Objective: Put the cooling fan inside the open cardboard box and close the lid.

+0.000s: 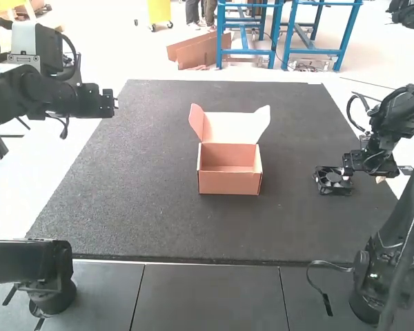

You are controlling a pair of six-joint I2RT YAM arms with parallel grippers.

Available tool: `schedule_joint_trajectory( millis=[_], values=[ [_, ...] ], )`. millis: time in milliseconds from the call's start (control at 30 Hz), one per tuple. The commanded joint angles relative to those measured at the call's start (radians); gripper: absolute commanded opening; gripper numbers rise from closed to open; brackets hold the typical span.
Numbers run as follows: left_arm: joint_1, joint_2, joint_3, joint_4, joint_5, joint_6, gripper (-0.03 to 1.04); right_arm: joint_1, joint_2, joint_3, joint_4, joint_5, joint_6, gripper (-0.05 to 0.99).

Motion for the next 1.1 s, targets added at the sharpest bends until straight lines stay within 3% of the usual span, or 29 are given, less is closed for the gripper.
schedule_joint_trajectory(
  millis=[0,267,433,533,800,1067],
  values=[
    [-0.006,0.007,0.018,0.005,0.012,-0.008,0.97,0.008,0.020,0.026,-0.010,0.000,0.051,0.63],
    [-0.006,0.013,0.035,-0.002,0.011,-0.010,0.97,0.015,0.026,0.020,-0.010,-0.064,0.069,-0.02],
    [-0.006,0.013,0.034,-0.010,0.011,-0.010,0.97,0.024,0.020,0.031,-0.040,-0.127,0.127,-0.02],
    [-0.006,0.013,0.029,-0.015,0.011,-0.010,0.97,0.024,-0.006,0.063,-0.118,-0.188,0.127,-0.02],
    [-0.006,0.013,0.011,-0.021,0.011,0.004,0.97,0.024,-0.209,0.081,-0.155,-0.202,0.158,-0.02],
    [-0.006,0.003,-0.012,-0.035,0.011,0.036,0.97,0.043,-0.445,0.069,-0.242,-0.356,0.308,-0.02]
  ],
)
